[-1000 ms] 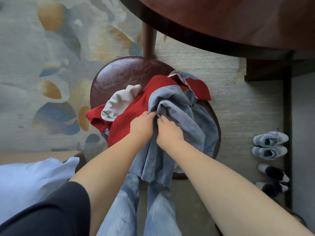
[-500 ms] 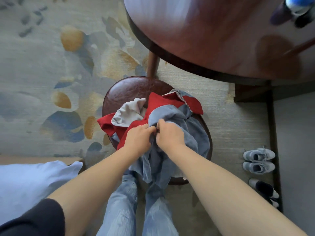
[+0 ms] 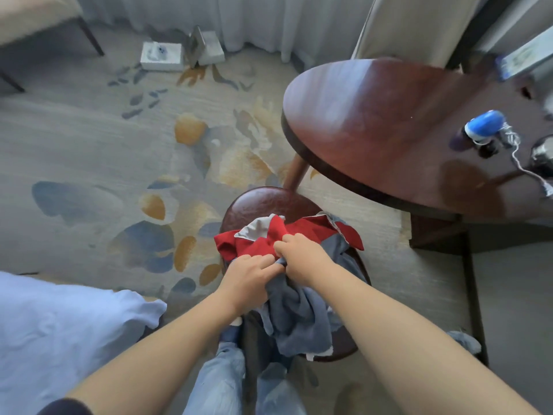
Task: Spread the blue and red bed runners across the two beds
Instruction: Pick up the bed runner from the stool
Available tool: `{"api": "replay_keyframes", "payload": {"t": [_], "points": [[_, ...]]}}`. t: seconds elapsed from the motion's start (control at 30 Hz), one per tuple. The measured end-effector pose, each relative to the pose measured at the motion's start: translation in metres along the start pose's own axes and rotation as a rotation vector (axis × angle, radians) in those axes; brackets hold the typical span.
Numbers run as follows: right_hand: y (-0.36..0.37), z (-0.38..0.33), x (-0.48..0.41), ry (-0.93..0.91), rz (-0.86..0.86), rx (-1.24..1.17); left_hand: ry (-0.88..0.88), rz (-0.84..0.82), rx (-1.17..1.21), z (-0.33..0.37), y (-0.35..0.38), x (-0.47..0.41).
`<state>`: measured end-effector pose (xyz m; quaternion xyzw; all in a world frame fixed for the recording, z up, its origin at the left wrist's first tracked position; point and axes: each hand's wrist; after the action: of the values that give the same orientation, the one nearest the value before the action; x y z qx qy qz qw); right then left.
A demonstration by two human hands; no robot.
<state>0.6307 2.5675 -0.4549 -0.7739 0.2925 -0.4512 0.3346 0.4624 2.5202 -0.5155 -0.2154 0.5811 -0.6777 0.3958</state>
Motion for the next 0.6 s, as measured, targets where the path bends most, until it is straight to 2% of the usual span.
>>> {"api": "replay_keyframes", "payload": {"t": [0.13, 0.2, 0.27, 0.37, 0.53, 0.6], "points": [[-0.043, -0.057, 0.009, -0.115, 0.119, 0.155, -0.120, 0.135, 0.154, -0.015, -0.033, 0.020], [-0.071, -0.079, 0.014, -0.167, 0.162, 0.243, -0.197, 0.231, 0.319, -0.020, -0.046, 0.026], [-0.096, -0.094, 0.021, -0.194, 0.189, 0.287, -0.308, 0.258, 0.485, -0.022, -0.060, 0.027], [-0.119, -0.109, 0.034, -0.205, 0.221, 0.356, -0.440, 0.080, 0.521, -0.030, -0.077, 0.022], [-0.133, -0.121, 0.054, -0.204, 0.307, 0.365, -0.546, -0.183, 0.521, -0.047, -0.096, -0.002], [-0.132, -0.122, 0.063, -0.163, 0.315, 0.372, -0.529, -0.250, 0.486, -0.047, -0.103, -0.011]]}}
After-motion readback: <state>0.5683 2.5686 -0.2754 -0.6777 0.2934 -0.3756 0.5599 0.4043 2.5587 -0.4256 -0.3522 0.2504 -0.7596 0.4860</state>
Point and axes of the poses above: each hand's wrist, its own x-axis away from the middle knuckle, its own y-axis out of the palm, z = x × y, and after that the axes turned 10 degrees about -x, right-handed
